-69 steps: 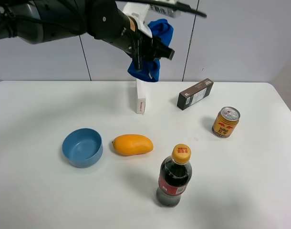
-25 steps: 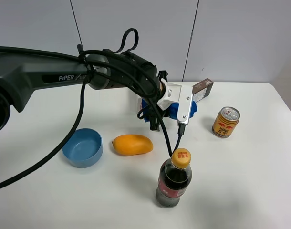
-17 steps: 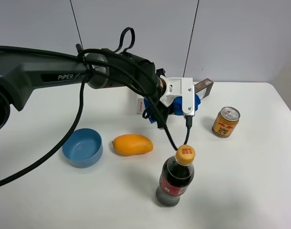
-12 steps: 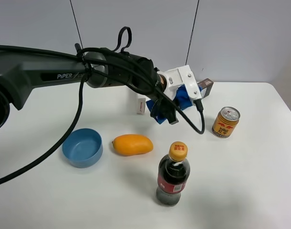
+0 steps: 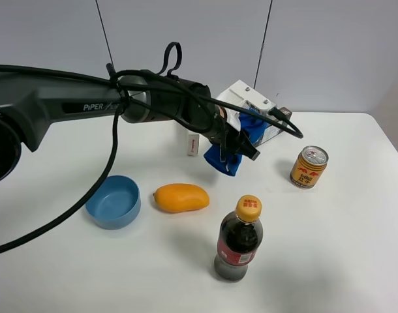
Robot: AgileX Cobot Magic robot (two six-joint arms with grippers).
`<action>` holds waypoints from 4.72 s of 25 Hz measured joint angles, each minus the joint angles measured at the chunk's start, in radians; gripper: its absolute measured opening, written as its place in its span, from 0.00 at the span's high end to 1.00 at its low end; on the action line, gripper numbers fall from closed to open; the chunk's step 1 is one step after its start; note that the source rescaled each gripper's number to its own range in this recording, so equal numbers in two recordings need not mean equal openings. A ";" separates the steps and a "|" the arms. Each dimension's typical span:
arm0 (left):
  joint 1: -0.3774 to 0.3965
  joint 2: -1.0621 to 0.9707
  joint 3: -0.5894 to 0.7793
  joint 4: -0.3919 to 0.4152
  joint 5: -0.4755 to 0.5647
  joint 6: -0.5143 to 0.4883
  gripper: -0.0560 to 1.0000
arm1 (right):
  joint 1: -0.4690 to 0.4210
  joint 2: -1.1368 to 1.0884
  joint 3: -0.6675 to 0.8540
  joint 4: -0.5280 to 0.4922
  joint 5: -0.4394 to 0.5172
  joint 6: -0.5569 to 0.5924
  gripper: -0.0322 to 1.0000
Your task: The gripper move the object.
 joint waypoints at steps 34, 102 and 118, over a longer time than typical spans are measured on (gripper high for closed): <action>0.024 0.144 -0.001 0.000 0.006 -0.042 0.93 | 0.000 0.000 0.000 0.000 0.000 0.000 0.00; 0.748 -1.187 0.641 0.221 0.291 -0.241 0.01 | 0.000 0.000 0.000 0.000 0.000 0.000 0.00; 0.748 -1.754 0.859 0.213 0.587 -0.245 0.01 | 0.000 0.000 0.000 0.000 0.000 0.000 0.00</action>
